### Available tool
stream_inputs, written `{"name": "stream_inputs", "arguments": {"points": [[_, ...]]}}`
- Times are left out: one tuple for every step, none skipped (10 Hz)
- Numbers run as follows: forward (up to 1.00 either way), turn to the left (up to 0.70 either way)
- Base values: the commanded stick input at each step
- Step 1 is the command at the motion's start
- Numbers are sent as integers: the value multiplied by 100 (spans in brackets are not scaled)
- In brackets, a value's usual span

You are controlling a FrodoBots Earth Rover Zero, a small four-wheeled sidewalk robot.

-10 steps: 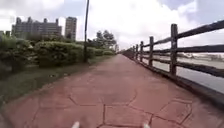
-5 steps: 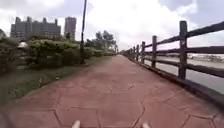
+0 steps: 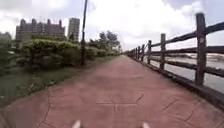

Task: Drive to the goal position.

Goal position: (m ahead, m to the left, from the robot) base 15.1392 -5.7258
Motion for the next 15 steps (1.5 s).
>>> {"name": "stream_inputs", "arguments": {"points": [[85, -23], [85, -23], [85, -23], [85, -20], [85, -8], [85, 11], [85, 11], [85, 11], [85, 11], [85, 11], [85, -3], [85, -21], [85, -23], [85, -23], [85, 11]]}}
